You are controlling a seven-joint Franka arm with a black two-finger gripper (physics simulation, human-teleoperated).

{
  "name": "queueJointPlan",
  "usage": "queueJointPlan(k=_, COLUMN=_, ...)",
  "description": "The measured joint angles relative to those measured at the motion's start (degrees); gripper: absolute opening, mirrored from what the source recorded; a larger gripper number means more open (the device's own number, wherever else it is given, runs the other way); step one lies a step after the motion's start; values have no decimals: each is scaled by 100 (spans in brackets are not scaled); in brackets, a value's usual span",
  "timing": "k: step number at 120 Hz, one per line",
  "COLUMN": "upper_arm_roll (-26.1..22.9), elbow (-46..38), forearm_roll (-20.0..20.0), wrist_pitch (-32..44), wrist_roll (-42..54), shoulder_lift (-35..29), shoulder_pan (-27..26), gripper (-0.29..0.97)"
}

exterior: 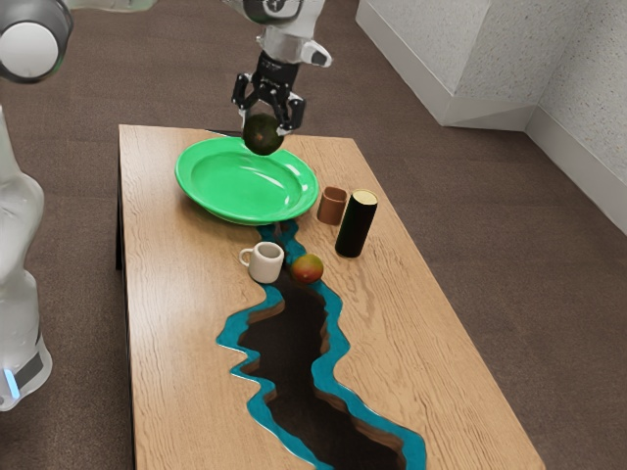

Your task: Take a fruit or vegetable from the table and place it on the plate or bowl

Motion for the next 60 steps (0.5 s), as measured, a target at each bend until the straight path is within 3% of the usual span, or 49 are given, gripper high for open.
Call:
queueJointPlan(k=17, upper_arm_roll=35, elbow=-97, forearm_roll=-40, wrist_pitch=4, wrist_roll=132, shoulder_lift=-5, shoulder_pan=-10, gripper=27)
queueJointPlan(k=24, upper_arm_roll=131, elbow=-105, forearm_roll=-63, wrist_pitch=17, wrist_roll=205, shoulder_lift=-11, shoulder_pan=-45, gripper=45)
queueJointPlan(k=33, upper_arm_roll=193, elbow=-110, forearm_roll=-92, wrist_pitch=37, wrist_roll=293, shoulder_lift=-19, shoulder_pan=-13, gripper=56)
queueJointPlan(k=60, upper_arm_roll=212, elbow=-103, forearm_roll=-150, wrist_pitch=103, wrist_roll=501, shoulder_lift=-23, shoulder_pan=-63, gripper=65)
